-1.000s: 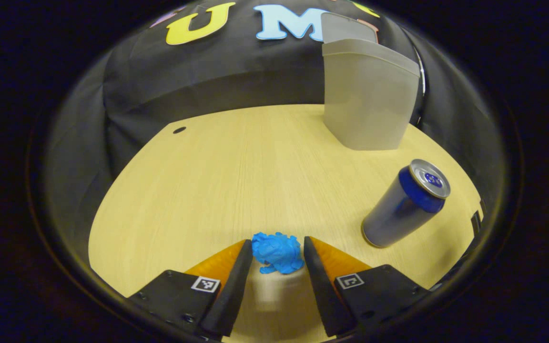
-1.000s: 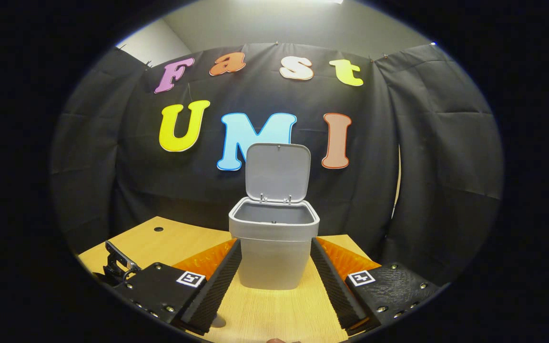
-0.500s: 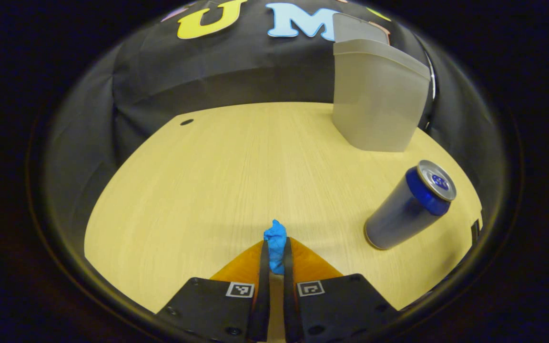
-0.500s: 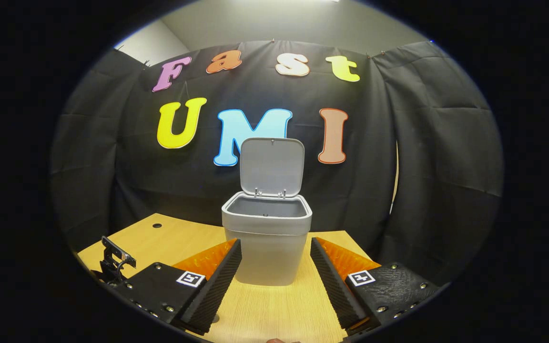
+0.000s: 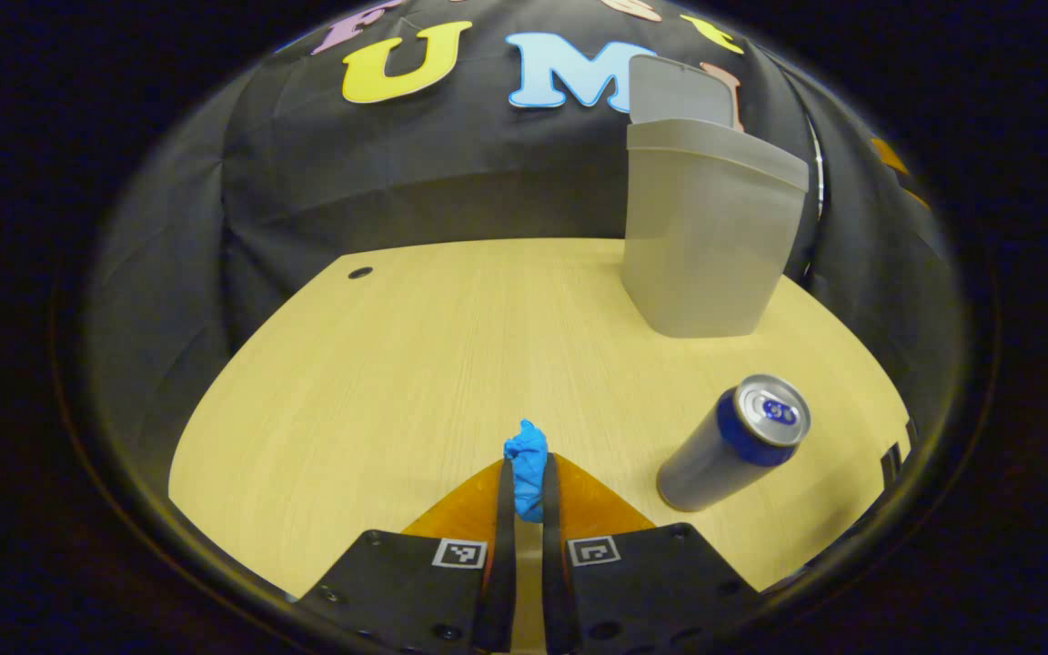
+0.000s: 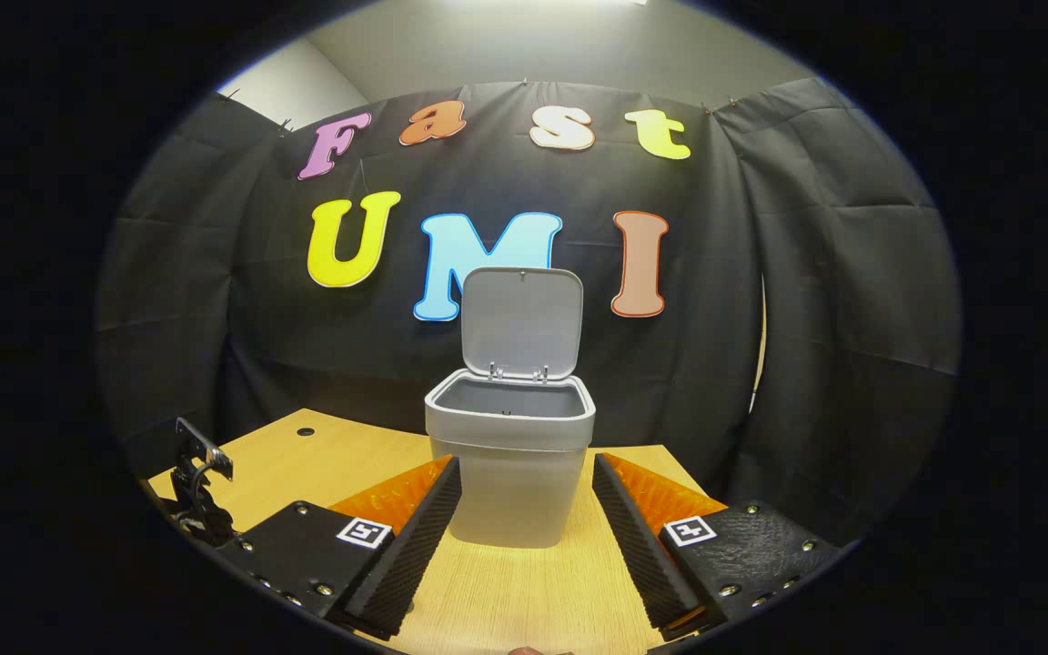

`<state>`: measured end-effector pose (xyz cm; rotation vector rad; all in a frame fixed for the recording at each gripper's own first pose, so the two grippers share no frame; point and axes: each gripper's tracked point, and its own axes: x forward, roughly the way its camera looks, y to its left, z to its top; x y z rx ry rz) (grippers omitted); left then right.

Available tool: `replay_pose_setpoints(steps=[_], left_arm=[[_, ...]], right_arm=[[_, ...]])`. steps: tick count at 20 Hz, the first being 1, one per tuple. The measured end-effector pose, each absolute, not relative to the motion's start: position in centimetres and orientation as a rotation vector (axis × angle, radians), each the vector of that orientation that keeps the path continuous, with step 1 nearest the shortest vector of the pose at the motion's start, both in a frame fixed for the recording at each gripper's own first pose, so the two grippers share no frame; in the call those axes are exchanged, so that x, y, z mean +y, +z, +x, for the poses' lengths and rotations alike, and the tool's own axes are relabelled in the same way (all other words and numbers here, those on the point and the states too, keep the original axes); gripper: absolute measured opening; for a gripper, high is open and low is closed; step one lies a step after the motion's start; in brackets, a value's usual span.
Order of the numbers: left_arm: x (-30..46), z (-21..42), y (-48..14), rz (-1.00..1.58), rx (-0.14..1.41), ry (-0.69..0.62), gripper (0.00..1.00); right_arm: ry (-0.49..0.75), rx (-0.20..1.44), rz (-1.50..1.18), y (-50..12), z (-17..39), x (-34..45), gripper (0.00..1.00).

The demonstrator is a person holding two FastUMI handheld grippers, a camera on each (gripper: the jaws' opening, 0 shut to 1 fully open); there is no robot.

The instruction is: Press the lid of the desktop garbage bin to open it, pick up the crumpled paper on the desktop and throw it into the bin, then pick up the pop can on the desktop and drop it into the bin, and finally close the garbage bin lid.

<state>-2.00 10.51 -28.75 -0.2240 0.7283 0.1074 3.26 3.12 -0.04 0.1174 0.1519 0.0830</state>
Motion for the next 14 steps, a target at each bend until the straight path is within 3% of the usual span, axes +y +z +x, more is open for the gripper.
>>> replay_pose_setpoints(steps=[14], left_arm=[[6.0, 7.1, -14.1, -0.245, 0.450, 0.015, 0.21]], right_arm=[[0.066, 0.141, 0.143, -0.9, 3.7, -0.1, 0.94]])
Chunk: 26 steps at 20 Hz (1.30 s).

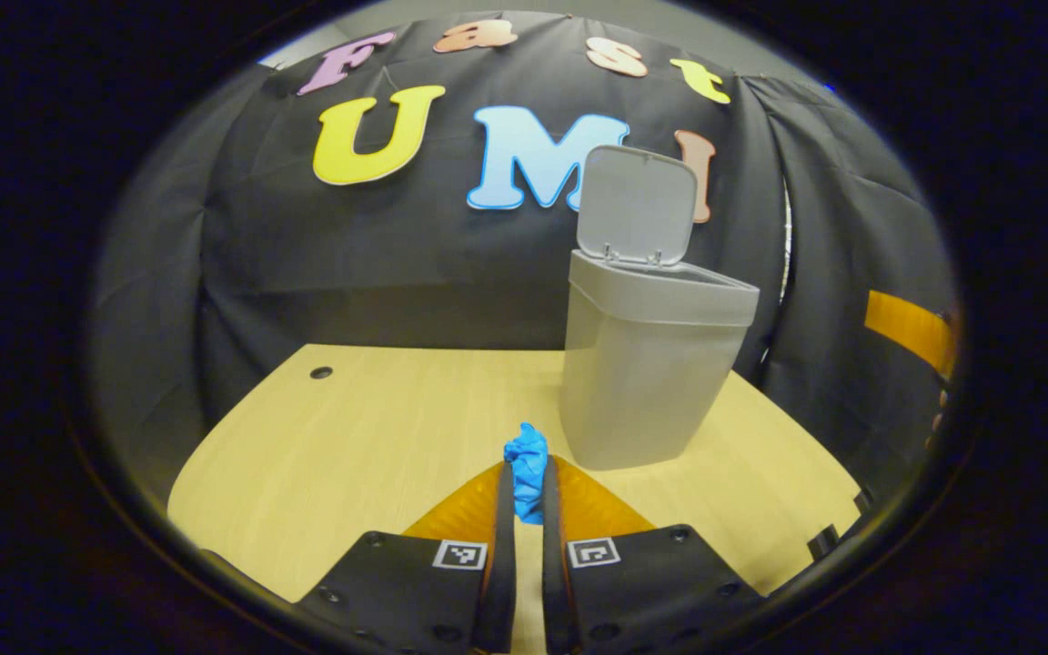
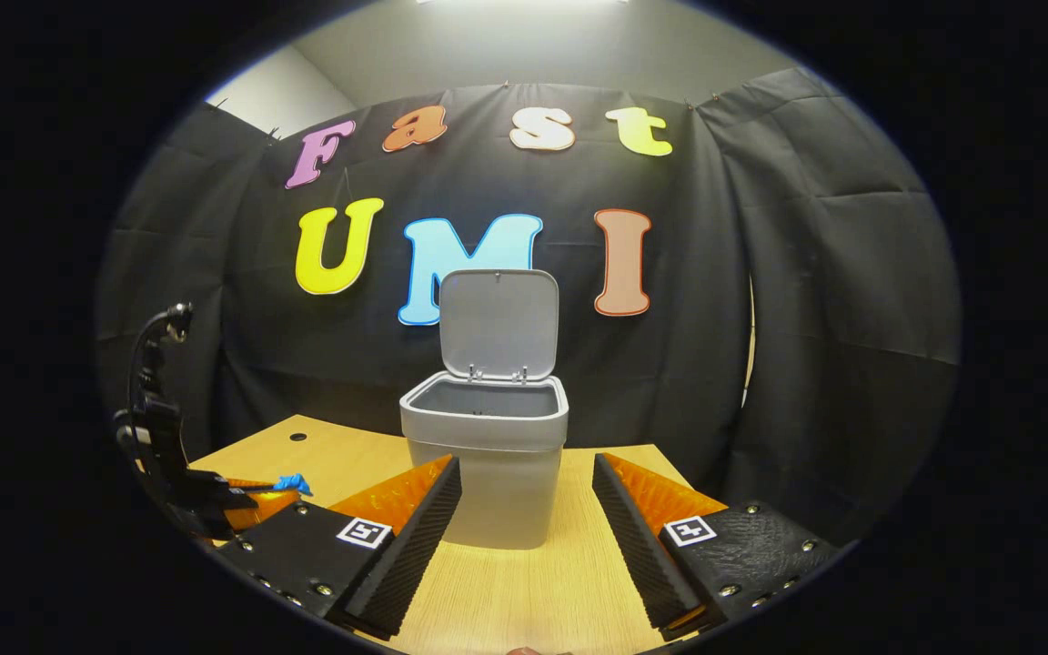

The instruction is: Press the lid of the desktop garbage bin to open it, pick up the crumpled paper on the desktop and throw it into the bin, then pick up the pop can on the desktop and drop it into the bin, and finally close the garbage bin lid.

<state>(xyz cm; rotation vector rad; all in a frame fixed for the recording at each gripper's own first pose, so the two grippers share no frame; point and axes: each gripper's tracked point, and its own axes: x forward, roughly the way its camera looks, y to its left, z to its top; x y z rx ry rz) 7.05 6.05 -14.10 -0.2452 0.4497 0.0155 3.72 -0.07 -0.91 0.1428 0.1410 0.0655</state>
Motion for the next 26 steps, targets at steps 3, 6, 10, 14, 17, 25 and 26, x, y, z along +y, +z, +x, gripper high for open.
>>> replay_pose_setpoints(steps=[3, 6, 10, 14, 17, 25, 26], left_arm=[[4.4, 9.2, -11.6, -0.233, 0.400, -0.034, 0.18], [2.9, 12.0, -9.0, -0.233, 0.348, -0.072, 0.21], [0.8, 15.4, -5.6, -0.239, 0.285, -0.111, 0.20], [-0.9, 18.6, -2.9, -0.253, 0.227, -0.128, 0.16], [-1.7, 20.7, -1.8, -0.245, 0.202, -0.126, 0.20], [-3.1, 26.8, -1.2, -0.245, 0.202, -0.108, 0.19], [-3.2, 27.2, -1.3, -0.227, 0.206, -0.105, 0.19]], right_arm=[[0.061, 0.137, 0.146, -1.0, 4.0, -0.6, 0.94], [0.063, 0.140, 0.145, -1.3, 4.2, -0.8, 0.94], [0.065, 0.152, 0.133, -1.6, 4.3, -1.4, 0.94], [0.087, 0.152, 0.129, -1.5, 4.2, -2.0, 0.93], [0.113, 0.146, 0.117, -1.4, 4.0, -2.6, 0.94], [0.158, 0.145, 0.132, -1.9, 4.5, -3.2, 0.93], [0.150, 0.152, 0.123, -2.1, 4.7, -3.5, 0.94]])
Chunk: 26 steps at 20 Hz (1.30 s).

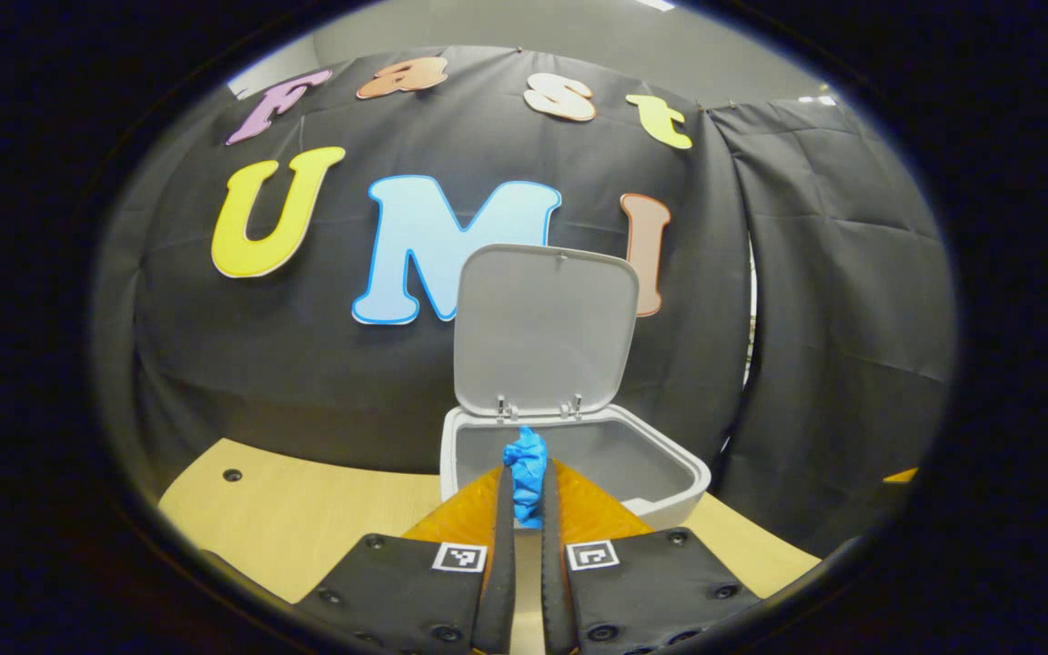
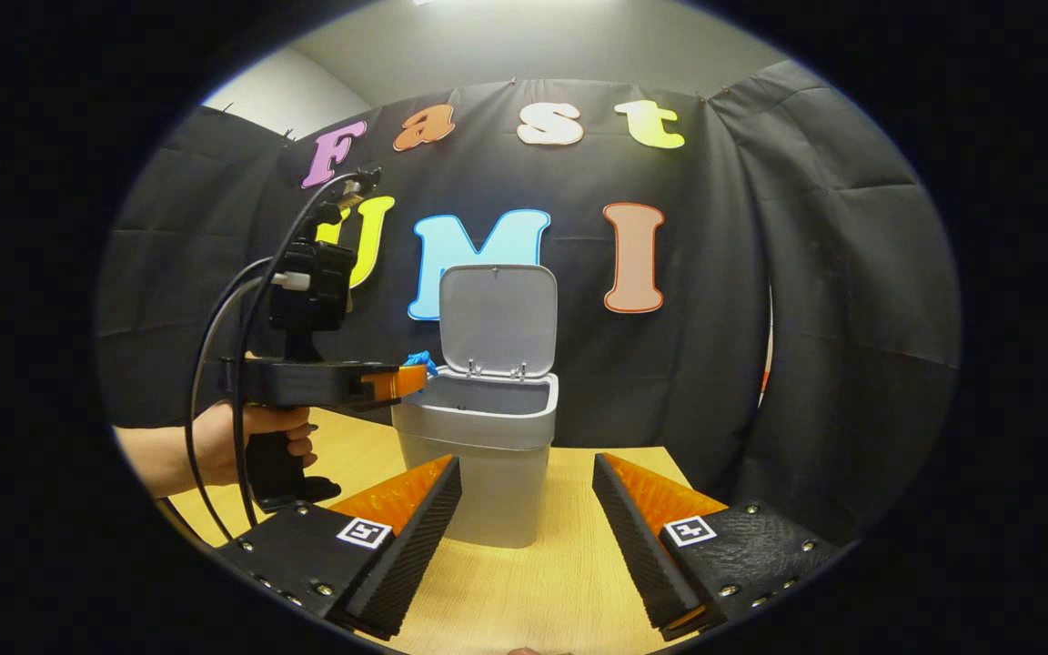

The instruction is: Press the lid of the desktop garbage bin to open it, pick up the crumpled paper on the desktop and throw it into the bin, then pick up the pop can on the desktop and drop it into the bin, and finally close the garbage bin lid.

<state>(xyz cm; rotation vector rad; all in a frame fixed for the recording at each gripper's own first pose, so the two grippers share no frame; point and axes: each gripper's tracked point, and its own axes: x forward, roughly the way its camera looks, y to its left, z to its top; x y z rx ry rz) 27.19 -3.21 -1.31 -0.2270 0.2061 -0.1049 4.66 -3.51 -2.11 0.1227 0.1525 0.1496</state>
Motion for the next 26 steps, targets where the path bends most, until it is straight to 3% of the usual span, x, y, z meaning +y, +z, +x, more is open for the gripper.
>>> replay_pose_setpoints(steps=[6, 12, 13, 16, 17, 21, 26], left_arm=[[-3.9, 29.8, -2.1, -0.152, 0.213, -0.121, 0.21], [-4.5, 30.8, -3.3, -0.143, 0.238, -0.147, 0.32], [-4.5, 30.8, -3.4, -0.146, 0.238, -0.150, 0.40], [-4.7, 30.6, -3.0, -0.161, 0.227, -0.181, 0.47], [-4.7, 30.4, -2.8, -0.170, 0.222, -0.188, 0.61], [-3.8, 29.9, -2.5, -0.200, 0.209, -0.192, 0.92], [-1.5, 28.0, -2.1, -0.219, 0.199, -0.161, 0.95]], right_arm=[[0.098, 0.184, 0.149, -3.1, 5.1, -3.7, 0.93], [0.057, 0.196, 0.145, -3.3, 5.5, -3.8, 0.94], [0.048, 0.198, 0.146, -3.5, 5.5, -3.8, 0.94], [0.034, 0.203, 0.146, -3.5, 5.2, -3.5, 0.94], [0.031, 0.204, 0.142, -3.6, 5.2, -3.4, 0.94], [0.043, 0.199, 0.129, -3.2, 5.0, -2.2, 0.94], [0.072, 0.193, 0.126, -2.8, 4.9, -0.5, 0.94]])
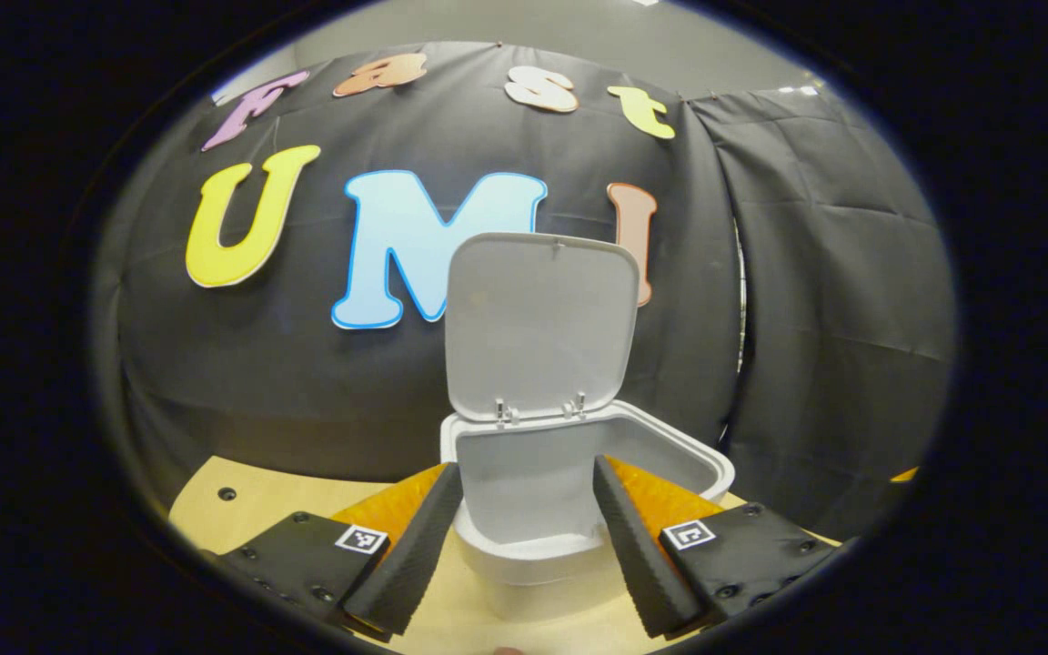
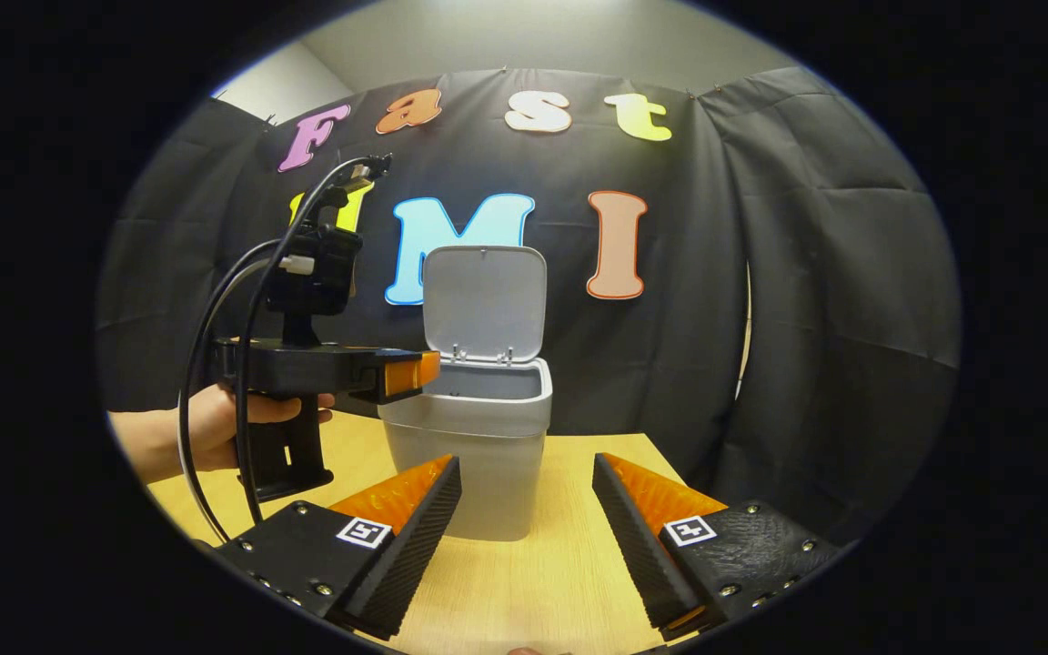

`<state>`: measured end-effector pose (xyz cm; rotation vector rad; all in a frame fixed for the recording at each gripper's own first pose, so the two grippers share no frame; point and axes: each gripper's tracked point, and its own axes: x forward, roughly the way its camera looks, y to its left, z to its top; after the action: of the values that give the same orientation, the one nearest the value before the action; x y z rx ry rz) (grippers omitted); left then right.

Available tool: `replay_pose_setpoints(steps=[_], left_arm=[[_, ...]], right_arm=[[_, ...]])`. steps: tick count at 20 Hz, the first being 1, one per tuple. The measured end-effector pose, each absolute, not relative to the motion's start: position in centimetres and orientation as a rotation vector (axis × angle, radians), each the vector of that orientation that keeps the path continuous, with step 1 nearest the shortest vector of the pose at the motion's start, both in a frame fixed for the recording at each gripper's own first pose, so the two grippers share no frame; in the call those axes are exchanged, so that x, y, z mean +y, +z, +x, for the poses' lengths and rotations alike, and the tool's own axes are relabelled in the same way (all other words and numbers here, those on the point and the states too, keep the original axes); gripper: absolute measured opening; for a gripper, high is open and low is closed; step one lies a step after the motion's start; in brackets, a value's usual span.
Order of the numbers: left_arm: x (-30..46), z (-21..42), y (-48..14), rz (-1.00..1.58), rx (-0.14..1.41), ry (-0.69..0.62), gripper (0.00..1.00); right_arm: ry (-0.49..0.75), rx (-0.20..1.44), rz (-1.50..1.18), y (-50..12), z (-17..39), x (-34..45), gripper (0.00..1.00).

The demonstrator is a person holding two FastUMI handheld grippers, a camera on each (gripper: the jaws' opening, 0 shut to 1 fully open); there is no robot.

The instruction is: Press the lid of the desktop garbage bin to open it, pick up the crumpled paper on the desktop and throw it into the bin, then pick up the pop can on the desktop and drop it into the bin, and finally close the garbage bin lid.

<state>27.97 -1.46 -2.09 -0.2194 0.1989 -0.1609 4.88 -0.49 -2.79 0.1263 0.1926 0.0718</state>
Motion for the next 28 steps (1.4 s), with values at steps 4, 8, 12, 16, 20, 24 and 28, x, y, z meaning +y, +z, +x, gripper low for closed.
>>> replay_pose_setpoints(steps=[4, 8, 12, 16, 20, 24, 28], left_arm=[[1.1, 25.5, -1.6, -0.250, 0.172, -0.116, 0.95], [3.6, 22.9, -1.5, -0.271, 0.166, -0.076, 0.95], [5.6, 20.4, -1.0, -0.270, 0.149, -0.056, 0.95], [7.5, 17.7, -0.5, -0.251, 0.132, -0.034, 0.95], [8.9, 15.5, -0.2, -0.232, 0.121, -0.011, 0.95], [9.9, 13.4, 0.1, -0.228, 0.115, 0.007, 0.95], [10.9, 11.4, -0.2, -0.242, 0.117, 0.030, 0.95]], right_arm=[[0.101, 0.187, 0.139, -2.4, 4.5, 1.2, 0.94], [0.149, 0.192, 0.126, -2.4, 3.8, 3.2, 0.94], [0.211, 0.208, 0.123, -2.8, 2.8, 5.6, 0.94], [0.276, 0.242, 0.125, -3.7, 2.0, 8.2, 0.94], [0.326, 0.272, 0.132, -4.5, 1.5, 10.2, 0.94], [0.379, 0.304, 0.124, -5.3, 0.9, 12.2, 0.94], [0.413, 0.351, 0.149, -6.5, 0.4, 13.6, 0.94]])
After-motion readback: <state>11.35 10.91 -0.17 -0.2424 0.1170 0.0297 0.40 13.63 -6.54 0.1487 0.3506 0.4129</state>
